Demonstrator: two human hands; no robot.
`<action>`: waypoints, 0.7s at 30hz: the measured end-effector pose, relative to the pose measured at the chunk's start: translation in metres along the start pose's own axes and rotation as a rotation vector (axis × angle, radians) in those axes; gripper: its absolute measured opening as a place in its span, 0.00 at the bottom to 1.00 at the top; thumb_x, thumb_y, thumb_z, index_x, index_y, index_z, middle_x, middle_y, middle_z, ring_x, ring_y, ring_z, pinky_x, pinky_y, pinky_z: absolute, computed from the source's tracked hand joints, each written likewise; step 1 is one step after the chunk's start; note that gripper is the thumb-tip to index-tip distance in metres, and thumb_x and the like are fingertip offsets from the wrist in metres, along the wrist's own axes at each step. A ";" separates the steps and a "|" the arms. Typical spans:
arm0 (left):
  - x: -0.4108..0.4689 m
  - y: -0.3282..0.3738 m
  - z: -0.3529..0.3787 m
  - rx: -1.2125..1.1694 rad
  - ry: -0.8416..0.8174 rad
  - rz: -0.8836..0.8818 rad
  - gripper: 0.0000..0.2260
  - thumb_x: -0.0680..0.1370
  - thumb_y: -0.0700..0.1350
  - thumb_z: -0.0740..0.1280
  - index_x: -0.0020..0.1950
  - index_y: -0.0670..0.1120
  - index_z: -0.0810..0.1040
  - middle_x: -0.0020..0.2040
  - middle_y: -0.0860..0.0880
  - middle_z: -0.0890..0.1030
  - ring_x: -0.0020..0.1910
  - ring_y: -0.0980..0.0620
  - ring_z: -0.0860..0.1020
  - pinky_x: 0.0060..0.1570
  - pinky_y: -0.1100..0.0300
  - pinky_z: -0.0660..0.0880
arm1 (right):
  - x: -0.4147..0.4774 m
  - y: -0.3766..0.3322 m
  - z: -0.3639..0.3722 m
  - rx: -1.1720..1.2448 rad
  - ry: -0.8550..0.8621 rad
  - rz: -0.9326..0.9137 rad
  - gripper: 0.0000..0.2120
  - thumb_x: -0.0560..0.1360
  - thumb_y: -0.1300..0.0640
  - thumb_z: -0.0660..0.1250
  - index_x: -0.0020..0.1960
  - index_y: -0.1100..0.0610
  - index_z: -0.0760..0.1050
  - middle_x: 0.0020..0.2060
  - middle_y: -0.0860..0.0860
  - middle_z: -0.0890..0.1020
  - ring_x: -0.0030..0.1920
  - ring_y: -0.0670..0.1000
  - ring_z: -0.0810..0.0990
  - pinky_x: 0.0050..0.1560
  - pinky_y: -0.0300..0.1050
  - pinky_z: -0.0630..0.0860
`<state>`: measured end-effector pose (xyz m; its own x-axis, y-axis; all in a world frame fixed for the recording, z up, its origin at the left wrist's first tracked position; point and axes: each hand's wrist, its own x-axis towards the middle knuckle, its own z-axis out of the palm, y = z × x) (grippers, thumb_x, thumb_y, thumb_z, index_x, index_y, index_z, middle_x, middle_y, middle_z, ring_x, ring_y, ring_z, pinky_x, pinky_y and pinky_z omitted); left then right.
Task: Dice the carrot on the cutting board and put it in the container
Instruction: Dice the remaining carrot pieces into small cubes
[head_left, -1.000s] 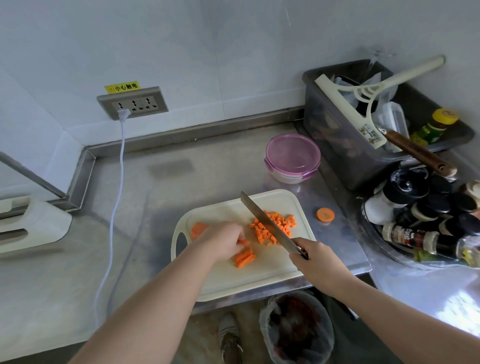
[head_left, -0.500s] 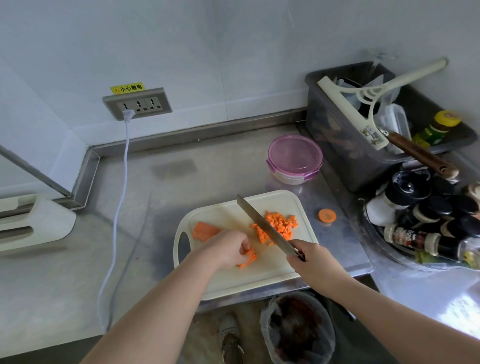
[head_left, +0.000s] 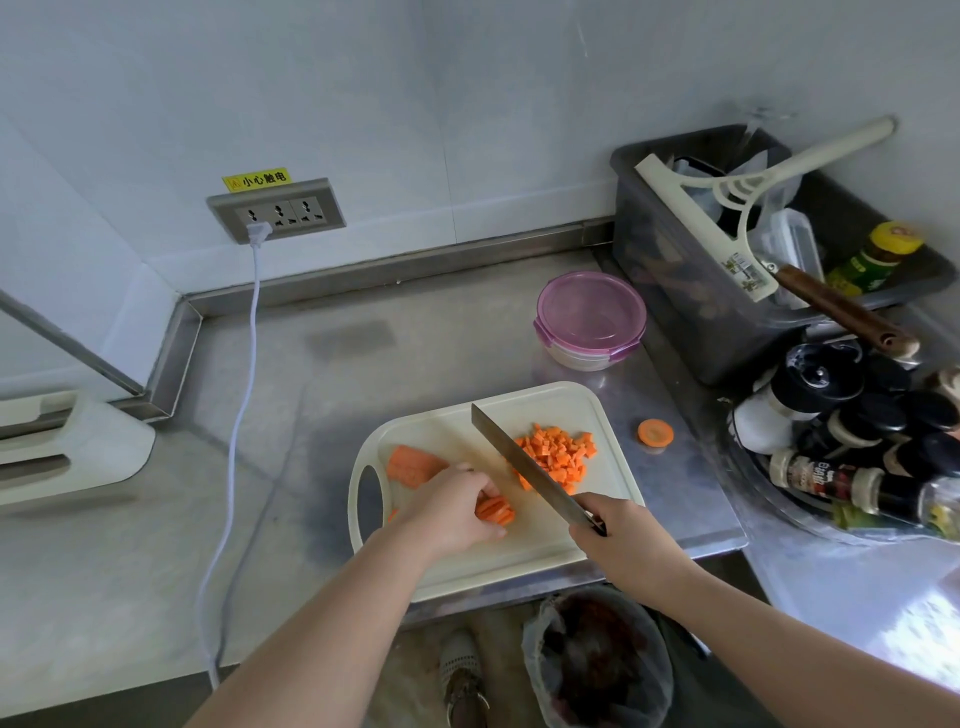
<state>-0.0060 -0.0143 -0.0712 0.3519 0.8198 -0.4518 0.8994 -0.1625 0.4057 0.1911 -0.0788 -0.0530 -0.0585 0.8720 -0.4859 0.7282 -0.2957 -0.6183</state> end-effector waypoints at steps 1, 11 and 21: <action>-0.002 0.001 0.003 0.020 0.017 0.010 0.23 0.72 0.52 0.73 0.64 0.50 0.74 0.59 0.53 0.73 0.58 0.53 0.74 0.58 0.55 0.73 | 0.000 0.000 0.001 0.007 -0.002 -0.001 0.09 0.79 0.57 0.58 0.54 0.47 0.74 0.35 0.48 0.77 0.32 0.46 0.73 0.31 0.36 0.69; -0.008 0.006 0.031 0.032 0.266 -0.046 0.16 0.77 0.48 0.66 0.64 0.50 0.74 0.62 0.53 0.73 0.60 0.52 0.74 0.55 0.57 0.75 | -0.001 -0.001 0.012 0.056 -0.040 0.001 0.10 0.79 0.59 0.56 0.54 0.51 0.75 0.37 0.52 0.78 0.30 0.47 0.72 0.33 0.40 0.69; 0.005 0.004 0.027 -0.078 0.393 -0.089 0.18 0.76 0.49 0.68 0.65 0.48 0.74 0.61 0.51 0.75 0.58 0.51 0.76 0.55 0.57 0.75 | 0.013 -0.007 0.020 -0.001 -0.011 -0.003 0.14 0.80 0.58 0.56 0.64 0.51 0.73 0.40 0.48 0.78 0.37 0.47 0.77 0.35 0.36 0.73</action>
<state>0.0067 -0.0252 -0.0929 0.1345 0.9785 -0.1561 0.8941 -0.0519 0.4449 0.1715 -0.0738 -0.0676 -0.0678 0.8687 -0.4906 0.7289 -0.2926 -0.6189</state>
